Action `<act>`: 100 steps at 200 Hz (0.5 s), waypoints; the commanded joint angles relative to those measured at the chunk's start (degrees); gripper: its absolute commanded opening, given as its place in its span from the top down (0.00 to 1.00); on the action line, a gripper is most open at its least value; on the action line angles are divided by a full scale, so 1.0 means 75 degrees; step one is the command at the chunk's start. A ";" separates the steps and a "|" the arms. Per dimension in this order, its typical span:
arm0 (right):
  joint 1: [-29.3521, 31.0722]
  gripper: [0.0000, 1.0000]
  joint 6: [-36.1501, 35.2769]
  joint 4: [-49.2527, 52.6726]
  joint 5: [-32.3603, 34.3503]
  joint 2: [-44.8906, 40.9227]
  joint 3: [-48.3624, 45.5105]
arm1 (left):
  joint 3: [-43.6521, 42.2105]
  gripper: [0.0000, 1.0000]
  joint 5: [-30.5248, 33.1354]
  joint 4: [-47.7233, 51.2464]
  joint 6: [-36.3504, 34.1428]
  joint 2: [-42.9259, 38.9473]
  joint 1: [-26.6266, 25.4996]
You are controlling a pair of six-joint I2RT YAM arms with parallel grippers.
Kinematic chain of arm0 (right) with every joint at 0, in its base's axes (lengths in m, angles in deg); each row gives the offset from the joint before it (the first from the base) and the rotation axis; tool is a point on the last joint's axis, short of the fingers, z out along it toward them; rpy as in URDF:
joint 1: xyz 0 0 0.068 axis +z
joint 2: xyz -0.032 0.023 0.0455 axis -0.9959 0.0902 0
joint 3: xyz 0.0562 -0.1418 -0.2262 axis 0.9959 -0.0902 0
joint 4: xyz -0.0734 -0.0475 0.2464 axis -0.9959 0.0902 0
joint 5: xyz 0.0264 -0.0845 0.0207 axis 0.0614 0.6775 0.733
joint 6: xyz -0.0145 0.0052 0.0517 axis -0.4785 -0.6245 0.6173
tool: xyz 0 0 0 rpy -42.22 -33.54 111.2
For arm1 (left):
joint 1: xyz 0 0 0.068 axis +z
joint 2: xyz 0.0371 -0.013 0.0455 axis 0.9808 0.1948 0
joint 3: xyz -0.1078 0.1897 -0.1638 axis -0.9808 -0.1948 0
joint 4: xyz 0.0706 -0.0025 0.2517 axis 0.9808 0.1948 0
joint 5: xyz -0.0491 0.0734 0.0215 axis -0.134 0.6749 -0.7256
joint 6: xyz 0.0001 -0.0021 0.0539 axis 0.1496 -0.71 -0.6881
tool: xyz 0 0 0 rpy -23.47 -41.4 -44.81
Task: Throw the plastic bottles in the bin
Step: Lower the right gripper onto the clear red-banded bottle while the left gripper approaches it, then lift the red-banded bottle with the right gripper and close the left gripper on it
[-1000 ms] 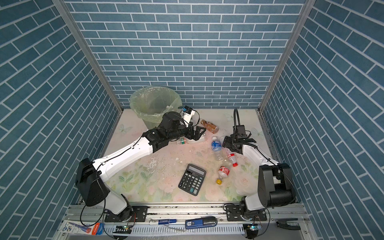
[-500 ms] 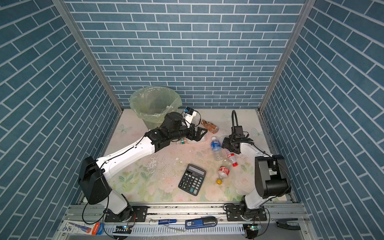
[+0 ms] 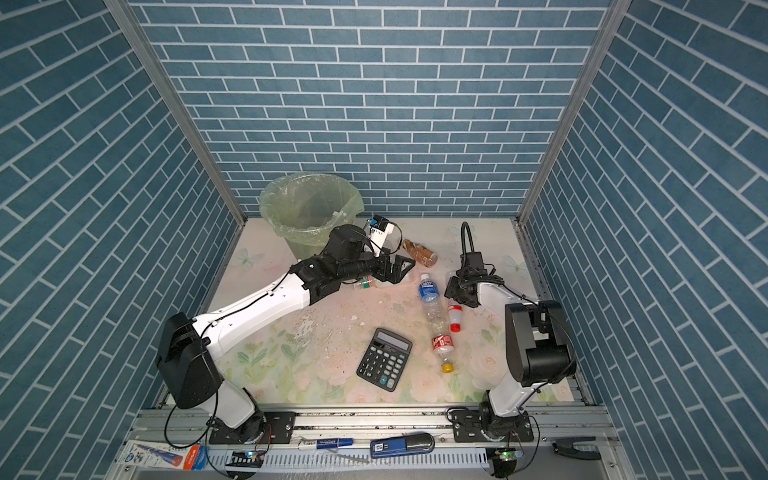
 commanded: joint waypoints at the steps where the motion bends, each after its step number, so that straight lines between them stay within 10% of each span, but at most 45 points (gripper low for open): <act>1: -0.0062 0.47 0.0075 0.0055 0.0230 0.0115 0.0396 | -0.0102 0.01 -0.0087 -0.0035 0.0000 0.0081 -0.0045; 100: -0.0138 0.55 0.0665 0.0522 -0.0550 -0.0769 0.2315 | -0.0128 0.01 -0.0644 -0.0703 0.0749 0.0531 -0.0045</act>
